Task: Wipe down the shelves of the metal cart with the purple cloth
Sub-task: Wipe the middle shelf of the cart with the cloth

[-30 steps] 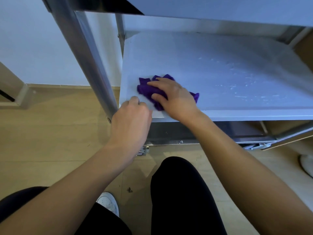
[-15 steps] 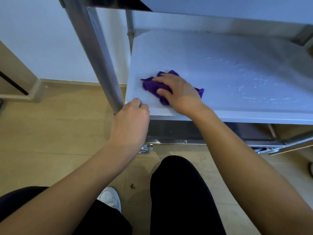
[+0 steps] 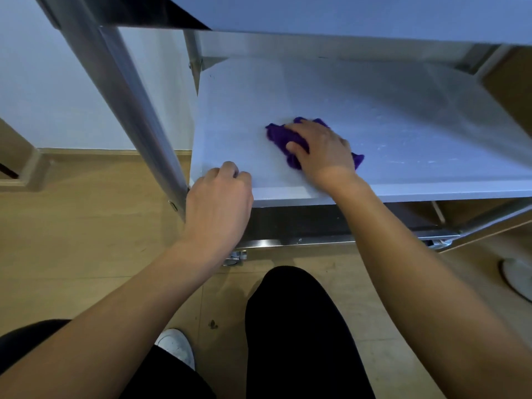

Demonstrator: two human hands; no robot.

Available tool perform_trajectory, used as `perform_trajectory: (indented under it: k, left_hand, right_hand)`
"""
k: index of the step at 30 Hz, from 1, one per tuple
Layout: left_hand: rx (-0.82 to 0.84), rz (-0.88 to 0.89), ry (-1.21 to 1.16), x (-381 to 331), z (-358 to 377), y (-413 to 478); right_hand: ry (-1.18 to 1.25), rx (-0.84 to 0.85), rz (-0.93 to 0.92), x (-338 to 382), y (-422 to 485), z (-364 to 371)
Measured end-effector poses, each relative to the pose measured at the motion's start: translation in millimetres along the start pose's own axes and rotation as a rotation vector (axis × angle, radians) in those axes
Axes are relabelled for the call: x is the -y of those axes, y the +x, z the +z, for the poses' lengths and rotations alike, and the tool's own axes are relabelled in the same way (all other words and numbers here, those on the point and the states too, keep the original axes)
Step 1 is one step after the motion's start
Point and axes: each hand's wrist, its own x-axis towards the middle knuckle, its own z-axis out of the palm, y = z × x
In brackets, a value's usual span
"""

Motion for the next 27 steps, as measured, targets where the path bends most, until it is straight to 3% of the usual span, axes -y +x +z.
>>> perform_trajectory:
  k: [3, 10, 16, 22, 25, 27]
  left_hand:
    - [0.005, 0.011, -0.032, 0, 5, 9]
    - [0.023, -0.036, -0.054, 0, 13, 35]
    - [0.040, -0.064, -0.101, -2, 17, 48]
    - [0.082, -0.057, -0.204, 0, 26, 71]
    - [0.077, -0.073, -0.219, 6, 30, 84]
    - [0.052, -0.077, -0.244, 10, 34, 91]
  right_hand:
    - [-0.011, -0.073, 0.068, 3, 6, 8]
    - [0.128, 0.011, -0.204, 29, 23, 10]
    - [0.095, -0.062, 0.044, -17, 68, 6]
    - [0.171, 0.027, -0.249, 14, 84, 23]
    - [0.162, -0.019, -0.224, -3, 105, 20]
    - [0.127, -0.074, -0.080, -21, 122, 16]
